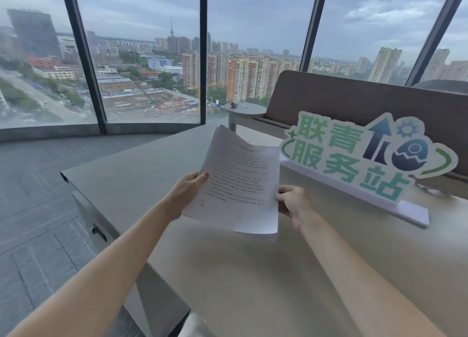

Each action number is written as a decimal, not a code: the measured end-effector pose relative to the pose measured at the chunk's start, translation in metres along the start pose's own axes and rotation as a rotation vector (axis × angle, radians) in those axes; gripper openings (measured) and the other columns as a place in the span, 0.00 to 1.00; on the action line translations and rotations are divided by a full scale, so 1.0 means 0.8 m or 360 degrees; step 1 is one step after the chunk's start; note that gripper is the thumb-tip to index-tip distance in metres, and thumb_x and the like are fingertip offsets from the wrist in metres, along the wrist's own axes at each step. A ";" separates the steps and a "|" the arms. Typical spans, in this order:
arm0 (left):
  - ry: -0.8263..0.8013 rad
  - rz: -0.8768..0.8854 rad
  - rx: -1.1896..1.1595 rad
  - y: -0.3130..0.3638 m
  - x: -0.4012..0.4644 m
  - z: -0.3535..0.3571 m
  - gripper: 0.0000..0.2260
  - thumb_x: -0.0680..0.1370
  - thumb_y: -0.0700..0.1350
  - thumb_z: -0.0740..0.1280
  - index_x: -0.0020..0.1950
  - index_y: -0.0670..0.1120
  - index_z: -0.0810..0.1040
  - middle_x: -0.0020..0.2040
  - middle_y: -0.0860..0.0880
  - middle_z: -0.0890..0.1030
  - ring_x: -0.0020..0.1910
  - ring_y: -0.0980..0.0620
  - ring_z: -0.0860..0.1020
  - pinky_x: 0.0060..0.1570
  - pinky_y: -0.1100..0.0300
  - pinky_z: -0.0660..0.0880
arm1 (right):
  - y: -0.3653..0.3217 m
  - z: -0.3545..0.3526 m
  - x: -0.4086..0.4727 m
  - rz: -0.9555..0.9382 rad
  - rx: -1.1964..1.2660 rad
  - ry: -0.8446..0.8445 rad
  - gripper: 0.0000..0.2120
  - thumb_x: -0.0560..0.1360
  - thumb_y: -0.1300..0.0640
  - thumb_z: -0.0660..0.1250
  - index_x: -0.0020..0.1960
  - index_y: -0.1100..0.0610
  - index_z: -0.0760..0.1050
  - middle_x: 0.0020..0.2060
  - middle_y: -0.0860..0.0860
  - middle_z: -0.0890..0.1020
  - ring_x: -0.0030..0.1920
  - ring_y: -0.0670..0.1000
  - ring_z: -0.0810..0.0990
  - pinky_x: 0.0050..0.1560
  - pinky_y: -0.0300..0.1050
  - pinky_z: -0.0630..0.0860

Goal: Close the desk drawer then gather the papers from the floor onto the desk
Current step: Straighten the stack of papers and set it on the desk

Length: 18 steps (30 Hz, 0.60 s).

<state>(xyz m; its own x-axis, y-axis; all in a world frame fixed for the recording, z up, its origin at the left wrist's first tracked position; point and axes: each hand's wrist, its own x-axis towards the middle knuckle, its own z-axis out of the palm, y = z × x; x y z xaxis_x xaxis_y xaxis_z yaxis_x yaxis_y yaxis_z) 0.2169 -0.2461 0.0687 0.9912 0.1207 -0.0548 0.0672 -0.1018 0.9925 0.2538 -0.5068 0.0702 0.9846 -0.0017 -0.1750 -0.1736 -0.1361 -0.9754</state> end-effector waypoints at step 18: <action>0.0473 -0.0120 0.0534 -0.039 0.190 -0.152 0.09 0.78 0.40 0.62 0.48 0.38 0.81 0.38 0.47 0.80 0.36 0.50 0.77 0.33 0.62 0.72 | -0.010 0.182 0.193 -0.0169 -0.0299 -0.0071 0.11 0.75 0.65 0.67 0.41 0.52 0.82 0.45 0.51 0.86 0.49 0.55 0.84 0.57 0.52 0.81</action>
<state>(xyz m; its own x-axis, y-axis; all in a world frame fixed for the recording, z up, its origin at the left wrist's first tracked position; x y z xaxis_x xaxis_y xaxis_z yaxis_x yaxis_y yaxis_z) 0.3518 -0.1047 0.0426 0.9097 0.4131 -0.0430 0.2196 -0.3905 0.8940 0.4037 -0.3614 0.0312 0.9944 0.0656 -0.0827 -0.0580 -0.3156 -0.9471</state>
